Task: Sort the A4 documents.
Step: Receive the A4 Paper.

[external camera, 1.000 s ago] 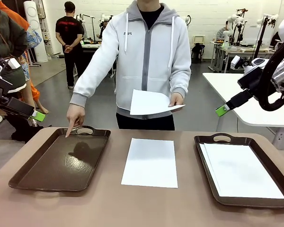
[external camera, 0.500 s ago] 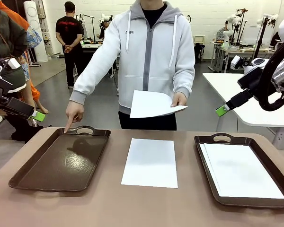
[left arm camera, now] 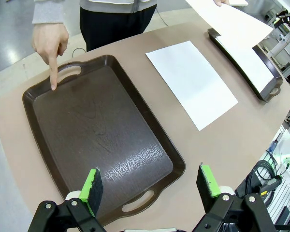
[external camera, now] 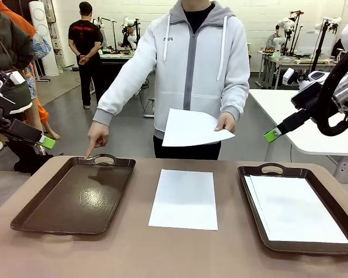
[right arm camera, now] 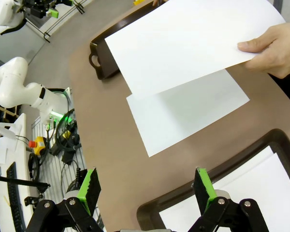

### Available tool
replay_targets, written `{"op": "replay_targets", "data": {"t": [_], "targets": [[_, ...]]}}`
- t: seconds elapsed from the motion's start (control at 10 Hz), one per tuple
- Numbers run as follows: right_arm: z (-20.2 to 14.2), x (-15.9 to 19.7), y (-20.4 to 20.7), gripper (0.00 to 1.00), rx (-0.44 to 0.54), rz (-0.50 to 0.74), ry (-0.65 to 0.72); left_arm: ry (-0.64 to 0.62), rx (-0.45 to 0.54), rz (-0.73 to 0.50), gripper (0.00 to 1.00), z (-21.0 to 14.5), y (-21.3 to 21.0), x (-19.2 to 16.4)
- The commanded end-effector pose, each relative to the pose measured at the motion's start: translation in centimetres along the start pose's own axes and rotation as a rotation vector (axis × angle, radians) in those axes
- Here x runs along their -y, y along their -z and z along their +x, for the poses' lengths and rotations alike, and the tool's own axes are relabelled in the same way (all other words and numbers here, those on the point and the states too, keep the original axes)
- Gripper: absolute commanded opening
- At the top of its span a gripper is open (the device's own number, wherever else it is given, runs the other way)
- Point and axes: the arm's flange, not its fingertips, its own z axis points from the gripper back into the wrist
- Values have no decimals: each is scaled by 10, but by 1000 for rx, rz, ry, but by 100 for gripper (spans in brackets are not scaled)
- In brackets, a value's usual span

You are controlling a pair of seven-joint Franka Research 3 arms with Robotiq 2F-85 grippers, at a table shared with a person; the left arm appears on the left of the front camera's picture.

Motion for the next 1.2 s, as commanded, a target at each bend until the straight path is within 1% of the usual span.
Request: {"op": "replay_targets", "data": {"t": [0.0, 0.1, 0.2, 0.3, 0.5, 0.8, 1.0, 1.1], "targets": [[0, 0, 0, 100, 1, -2, -1, -3, 5, -15, 100, 0, 1, -1], [0, 0, 0, 100, 1, -2, -1, 0, 0, 0, 100, 0, 0, 0], [0, 0, 0, 100, 1, -2, -1, -90, 3, -74, 100, 2, 18, -5], [0, 0, 0, 100, 1, -2, -1, -201, -15, -137, 100, 7, 41, -10], [0, 0, 0, 100, 1, -2, -1, -364, -55, -235, 100, 22, 86, -5], [0, 0, 0, 100, 1, -2, -1, -549, -151, -318, 100, 47, 158, 2], [0, 0, 0, 100, 1, -2, -1, -597, -157, -369, 100, 67, 192, 5], [0, 0, 0, 100, 1, -2, -1, -583, -145, -388, 100, 84, 210, 10]]}}
